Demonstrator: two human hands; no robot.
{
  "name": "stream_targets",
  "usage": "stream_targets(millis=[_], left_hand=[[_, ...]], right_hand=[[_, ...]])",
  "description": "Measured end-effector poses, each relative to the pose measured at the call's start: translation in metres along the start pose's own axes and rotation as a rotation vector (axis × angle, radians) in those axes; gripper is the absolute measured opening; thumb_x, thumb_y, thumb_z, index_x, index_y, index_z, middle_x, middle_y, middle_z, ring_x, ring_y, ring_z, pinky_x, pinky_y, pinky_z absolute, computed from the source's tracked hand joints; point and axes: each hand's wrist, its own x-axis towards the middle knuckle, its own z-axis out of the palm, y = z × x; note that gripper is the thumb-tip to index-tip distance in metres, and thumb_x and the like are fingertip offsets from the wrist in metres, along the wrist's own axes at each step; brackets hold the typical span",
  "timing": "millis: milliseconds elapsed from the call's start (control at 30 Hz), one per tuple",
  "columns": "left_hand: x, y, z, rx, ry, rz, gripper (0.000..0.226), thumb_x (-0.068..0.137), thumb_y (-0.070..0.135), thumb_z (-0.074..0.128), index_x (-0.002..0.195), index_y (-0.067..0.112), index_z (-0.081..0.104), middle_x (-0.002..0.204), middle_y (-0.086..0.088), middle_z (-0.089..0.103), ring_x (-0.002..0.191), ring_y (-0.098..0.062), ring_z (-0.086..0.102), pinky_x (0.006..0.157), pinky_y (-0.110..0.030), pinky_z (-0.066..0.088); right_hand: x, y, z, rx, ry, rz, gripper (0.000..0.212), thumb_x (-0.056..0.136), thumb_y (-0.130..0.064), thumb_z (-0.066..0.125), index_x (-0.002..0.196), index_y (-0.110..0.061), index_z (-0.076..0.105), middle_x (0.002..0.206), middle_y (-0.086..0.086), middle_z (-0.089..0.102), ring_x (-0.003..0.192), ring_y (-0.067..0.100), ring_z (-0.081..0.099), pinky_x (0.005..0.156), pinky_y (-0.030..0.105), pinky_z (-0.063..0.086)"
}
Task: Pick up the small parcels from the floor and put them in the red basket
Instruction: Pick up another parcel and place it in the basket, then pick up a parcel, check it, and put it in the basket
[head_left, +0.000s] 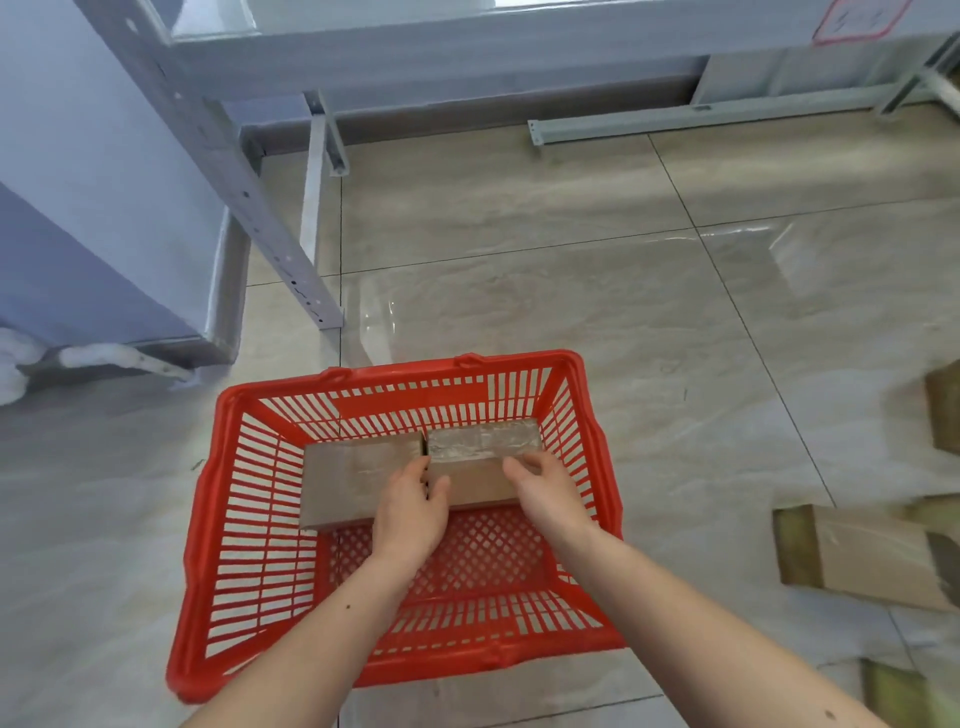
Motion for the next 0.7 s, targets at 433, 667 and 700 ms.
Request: stream_targets(millis=[433, 667, 700], left_hand=[[-0.139, 0.166, -0.115, -0.03, -0.1, -0.021, 0.046, 0.096, 0.034, 0.052, 0.136, 0.013, 0.053, 0.136, -0.005, 0.058, 0.126, -0.022, 0.053, 0.105, -0.035, 0.04], [-0.185, 0.255, -0.162, -0.031, -0.137, 0.085, 0.045, 0.093, 0.038, 0.053, 0.133, 0.017, 0.057, 0.135, 0.0, 0.06, 0.126, -0.018, 0.053, 0.109, -0.036, 0.039], [-0.19, 0.266, -0.165, -0.025, -0.147, 0.102, 0.045, 0.093, 0.038, 0.053, 0.133, 0.017, 0.058, 0.135, 0.0, 0.06, 0.126, -0.018, 0.053, 0.109, -0.036, 0.039]], right_hand=[[-0.186, -0.101, -0.113, 0.231, 0.124, 0.132, 0.043, 0.081, -0.042, 0.061, 0.113, -0.014, 0.059, 0.11, 0.006, 0.067, 0.101, 0.021, 0.065, 0.095, 0.046, 0.052], [-0.26, -0.151, -0.177, 0.331, 0.224, 0.118, 0.032, 0.09, -0.031, 0.06, 0.113, -0.009, 0.058, 0.101, 0.0, 0.061, 0.102, 0.021, 0.062, 0.094, 0.043, 0.052], [-0.269, -0.155, -0.185, 0.349, 0.238, 0.118, 0.031, 0.09, -0.031, 0.059, 0.112, -0.009, 0.058, 0.098, -0.001, 0.06, 0.099, 0.021, 0.062, 0.091, 0.042, 0.053]])
